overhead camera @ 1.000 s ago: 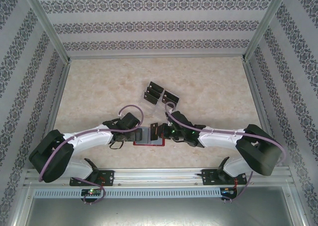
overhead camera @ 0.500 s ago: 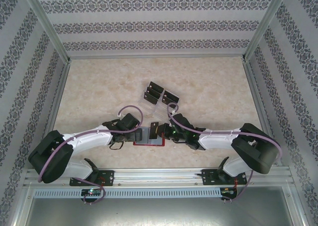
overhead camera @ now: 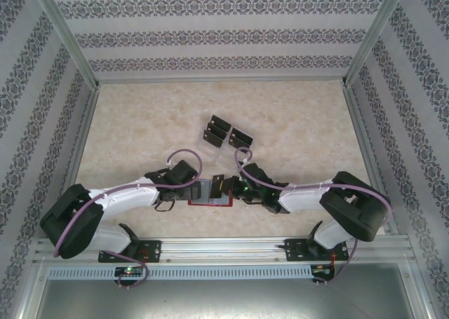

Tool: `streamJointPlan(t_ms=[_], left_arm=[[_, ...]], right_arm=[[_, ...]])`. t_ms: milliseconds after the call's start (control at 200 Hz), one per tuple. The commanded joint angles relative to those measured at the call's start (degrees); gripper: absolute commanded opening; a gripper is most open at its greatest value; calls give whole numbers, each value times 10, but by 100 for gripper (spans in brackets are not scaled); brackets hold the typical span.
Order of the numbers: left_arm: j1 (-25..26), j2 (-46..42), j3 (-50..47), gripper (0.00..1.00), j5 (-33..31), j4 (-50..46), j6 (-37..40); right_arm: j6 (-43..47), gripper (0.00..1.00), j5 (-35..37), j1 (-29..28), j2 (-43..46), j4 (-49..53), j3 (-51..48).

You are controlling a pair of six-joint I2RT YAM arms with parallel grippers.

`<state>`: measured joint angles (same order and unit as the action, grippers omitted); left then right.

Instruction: Put the credit cards into the card holder

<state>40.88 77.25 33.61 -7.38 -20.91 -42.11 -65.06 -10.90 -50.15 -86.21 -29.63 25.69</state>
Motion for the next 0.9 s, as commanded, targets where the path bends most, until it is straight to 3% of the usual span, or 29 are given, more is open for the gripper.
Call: streamJointPlan(t_ms=[0, 525, 894], left_arm=[[7, 15, -25, 100, -18, -41, 0], [9, 11, -27, 100, -22, -45, -4], [10, 6, -28, 100, -21, -41, -6]], right_arm=[[-10, 0, -8, -10, -12, -24, -11], [-53, 0, 1, -26, -24, -77, -41], [-57, 0, 47, -72, 42, 1, -52]])
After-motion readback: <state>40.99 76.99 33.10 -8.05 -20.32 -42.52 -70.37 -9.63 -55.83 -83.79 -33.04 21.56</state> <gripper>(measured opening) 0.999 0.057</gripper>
